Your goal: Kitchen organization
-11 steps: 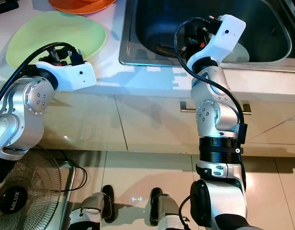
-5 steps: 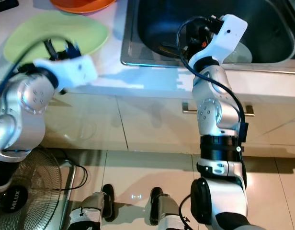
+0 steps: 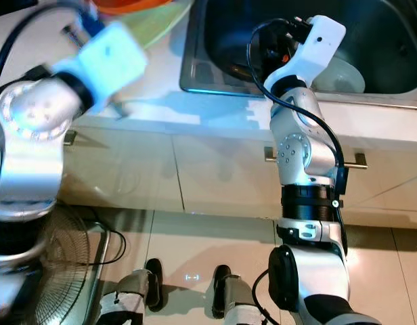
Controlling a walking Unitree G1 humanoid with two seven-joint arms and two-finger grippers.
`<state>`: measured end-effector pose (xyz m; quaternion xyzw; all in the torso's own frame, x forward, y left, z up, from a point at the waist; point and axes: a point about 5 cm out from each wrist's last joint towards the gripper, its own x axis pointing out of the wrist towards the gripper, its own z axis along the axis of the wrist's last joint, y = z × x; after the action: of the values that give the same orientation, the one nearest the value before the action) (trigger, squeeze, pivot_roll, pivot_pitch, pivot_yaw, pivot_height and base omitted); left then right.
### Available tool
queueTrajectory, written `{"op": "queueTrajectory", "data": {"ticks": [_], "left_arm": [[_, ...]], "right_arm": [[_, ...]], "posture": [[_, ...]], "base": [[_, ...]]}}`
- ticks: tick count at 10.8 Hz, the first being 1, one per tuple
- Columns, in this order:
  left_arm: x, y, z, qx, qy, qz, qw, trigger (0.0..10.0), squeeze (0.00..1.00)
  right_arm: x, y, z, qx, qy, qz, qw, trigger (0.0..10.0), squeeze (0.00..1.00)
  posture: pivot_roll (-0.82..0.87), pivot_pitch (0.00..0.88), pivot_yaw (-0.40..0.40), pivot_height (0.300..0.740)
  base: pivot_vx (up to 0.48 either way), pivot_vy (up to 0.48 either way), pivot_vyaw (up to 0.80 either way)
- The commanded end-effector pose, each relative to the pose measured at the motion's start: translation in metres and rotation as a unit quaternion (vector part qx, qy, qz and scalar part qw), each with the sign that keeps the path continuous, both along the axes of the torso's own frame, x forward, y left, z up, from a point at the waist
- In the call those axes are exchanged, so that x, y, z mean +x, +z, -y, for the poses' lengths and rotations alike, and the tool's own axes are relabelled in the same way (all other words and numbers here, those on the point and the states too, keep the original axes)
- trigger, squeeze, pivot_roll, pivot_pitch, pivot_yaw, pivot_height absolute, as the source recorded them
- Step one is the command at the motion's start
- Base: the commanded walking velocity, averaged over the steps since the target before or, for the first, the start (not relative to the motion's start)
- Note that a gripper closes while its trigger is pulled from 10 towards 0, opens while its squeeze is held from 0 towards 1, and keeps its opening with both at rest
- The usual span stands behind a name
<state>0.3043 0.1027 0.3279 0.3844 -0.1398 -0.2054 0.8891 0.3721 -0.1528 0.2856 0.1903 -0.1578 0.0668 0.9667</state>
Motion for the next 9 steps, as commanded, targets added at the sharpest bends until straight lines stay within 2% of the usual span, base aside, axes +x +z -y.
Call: {"op": "queueTrajectory", "data": {"ticks": [1, 2, 4, 6, 7, 8, 9], "left_arm": [[-0.006, 0.007, 0.006, -0.024, -0.032, 0.010, 0.999, 10.0, 0.00], [-0.009, 0.014, 0.011, -0.044, -0.047, 0.030, 0.997, 10.0, 0.00], [-0.019, 0.037, 0.019, -0.088, -0.085, 0.111, 0.986, 10.0, 0.00], [-0.038, 0.065, 0.018, -0.080, -0.088, 0.208, 0.971, 10.0, 0.00], [-0.056, 0.083, 0.021, -0.039, -0.091, 0.285, 0.953, 10.0, 0.00], [-0.065, 0.089, 0.024, -0.009, -0.089, 0.316, 0.944, 10.0, 0.00], [-0.069, 0.090, 0.030, 0.044, -0.079, 0.336, 0.937, 10.0, 0.00]], "right_arm": [[0.000, 0.004, 0.004, 0.005, -0.003, 0.008, 1.000, 10.0, 0.00], [0.000, 0.004, 0.004, 0.005, -0.003, 0.009, 1.000, 10.0, 0.00], [0.000, 0.007, 0.006, 0.004, -0.003, 0.013, 1.000, 10.0, 0.00], [0.000, 0.008, 0.006, 0.004, -0.003, 0.016, 1.000, 10.0, 0.00], [0.000, 0.009, 0.006, 0.005, -0.002, 0.017, 1.000, 10.0, 0.33], [0.000, 0.010, 0.006, 0.006, -0.002, 0.018, 1.000, 10.0, 1.00], [0.000, 0.011, 0.006, 0.011, -0.001, 0.021, 1.000, 10.0, 1.00]], "posture": [[0.21, 0.276, -0.046, 0.740], [0.20, 0.276, -0.046, 0.740], [0.20, 0.274, -0.046, 0.740], [0.20, 0.275, -0.048, 0.740], [0.19, 0.274, -0.048, 0.740], [0.19, 0.274, -0.047, 0.740], [0.19, 0.275, -0.045, 0.740]], "base": [[0.000, 0.000, 0.00], [0.000, 0.000, 0.00], [0.000, 0.000, 0.00], [0.000, 0.000, 0.00], [0.000, 0.000, 0.00], [0.000, 0.000, 0.00], [0.000, 0.000, 0.00]]}}
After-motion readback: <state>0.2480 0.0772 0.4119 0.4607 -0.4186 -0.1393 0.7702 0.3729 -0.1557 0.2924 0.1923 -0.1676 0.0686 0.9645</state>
